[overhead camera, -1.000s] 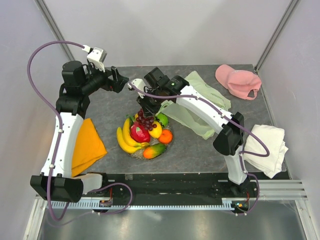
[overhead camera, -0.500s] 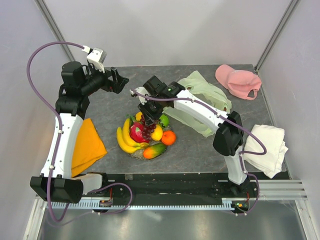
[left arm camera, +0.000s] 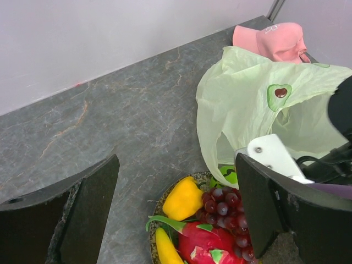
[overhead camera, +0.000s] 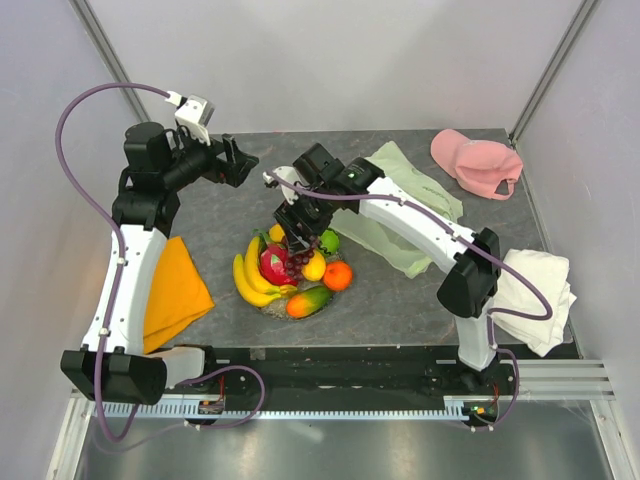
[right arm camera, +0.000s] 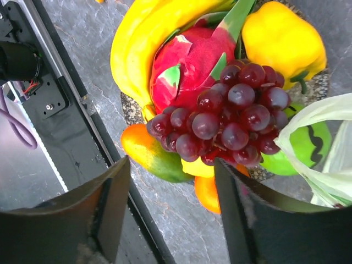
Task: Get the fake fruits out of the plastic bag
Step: Place the fake fruit on the plate, then move the plastic bag to the center of the board.
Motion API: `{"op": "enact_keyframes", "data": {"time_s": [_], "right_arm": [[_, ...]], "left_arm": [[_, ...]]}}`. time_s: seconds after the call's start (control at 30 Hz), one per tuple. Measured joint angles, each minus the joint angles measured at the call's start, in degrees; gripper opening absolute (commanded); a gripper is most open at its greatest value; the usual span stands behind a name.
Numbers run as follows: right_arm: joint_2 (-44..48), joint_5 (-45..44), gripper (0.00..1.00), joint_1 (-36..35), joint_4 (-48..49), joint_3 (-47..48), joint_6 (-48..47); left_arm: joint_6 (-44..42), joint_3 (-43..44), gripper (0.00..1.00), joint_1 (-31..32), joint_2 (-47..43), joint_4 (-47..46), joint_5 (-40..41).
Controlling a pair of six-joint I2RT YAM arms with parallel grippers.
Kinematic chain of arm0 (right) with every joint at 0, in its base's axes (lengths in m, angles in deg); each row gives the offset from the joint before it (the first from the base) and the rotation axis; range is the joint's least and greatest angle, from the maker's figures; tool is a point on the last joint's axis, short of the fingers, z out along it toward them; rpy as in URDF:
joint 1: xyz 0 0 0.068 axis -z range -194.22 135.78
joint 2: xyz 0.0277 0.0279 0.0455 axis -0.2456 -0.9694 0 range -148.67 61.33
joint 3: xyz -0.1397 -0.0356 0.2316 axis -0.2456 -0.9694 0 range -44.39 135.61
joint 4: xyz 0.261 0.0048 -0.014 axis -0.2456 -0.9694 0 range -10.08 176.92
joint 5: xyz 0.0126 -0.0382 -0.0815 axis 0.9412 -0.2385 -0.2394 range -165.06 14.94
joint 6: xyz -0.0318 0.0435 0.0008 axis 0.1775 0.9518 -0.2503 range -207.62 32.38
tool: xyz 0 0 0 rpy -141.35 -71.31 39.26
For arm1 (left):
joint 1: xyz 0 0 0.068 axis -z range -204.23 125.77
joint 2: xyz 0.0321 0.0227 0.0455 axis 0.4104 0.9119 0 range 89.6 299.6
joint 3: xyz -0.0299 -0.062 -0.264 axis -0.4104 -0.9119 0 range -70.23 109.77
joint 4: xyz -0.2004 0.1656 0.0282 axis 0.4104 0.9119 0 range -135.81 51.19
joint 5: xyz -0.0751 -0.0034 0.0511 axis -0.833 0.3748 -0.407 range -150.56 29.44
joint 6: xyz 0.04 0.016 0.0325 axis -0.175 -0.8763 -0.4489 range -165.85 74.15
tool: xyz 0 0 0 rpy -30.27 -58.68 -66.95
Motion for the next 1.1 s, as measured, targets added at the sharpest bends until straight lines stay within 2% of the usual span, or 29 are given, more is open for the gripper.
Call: {"op": "enact_keyframes", "data": {"time_s": [0.17,0.27,0.37,0.5,0.7,0.8,0.9,0.97,1.0,1.07,1.1], "right_arm": [[0.2,-0.9,0.75,1.5,-0.4,2.9,-2.1],[0.6,-1.6,0.73,5.5,-0.3,3.5,-3.4],[2.2,-1.6,0.63,12.5,-0.4,1.2,-4.9],[6.6,-2.3,0.42,20.8,-3.3,-6.3,-9.8],[9.4,-5.9,0.40,22.5,-7.5,-13.2,-14.3],[4.2,-8.7,0.39,26.1,-7.2,-7.6,-14.0],[-9.2,-12.6,0.39,30.9,-5.7,12.7,-13.7],[-17.7,-14.9,0.41,33.1,-2.7,26.9,-13.7],[-20.1,-15.8,0.44,34.0,-0.5,30.9,-13.7],[-20.3,-16.8,0.48,35.0,3.0,31.3,-13.7],[-18.2,-16.4,0.52,35.2,6.4,27.7,-13.7]], "left_arm": [[0.0,0.0,0.94,0.0,0.8,0.0,-0.1],[0.0,-0.2,0.94,0.0,0.8,0.0,0.0],[0.0,-0.2,0.93,0.0,0.8,0.0,0.1],[0.1,-0.3,0.92,0.0,0.8,0.0,0.1],[0.4,-0.7,0.91,-0.5,0.8,0.2,0.1],[0.4,-0.7,0.91,-0.6,1.0,0.2,0.1],[0.4,-0.7,0.91,-0.6,1.7,0.2,0.0],[0.4,-0.7,0.91,-0.6,2.2,0.5,-0.1],[0.4,-0.7,0.91,-0.6,2.3,0.5,-0.1],[0.4,-0.7,0.91,-0.6,2.4,0.7,-0.1],[0.4,-0.7,0.91,-0.6,2.4,0.9,-0.1]]}}
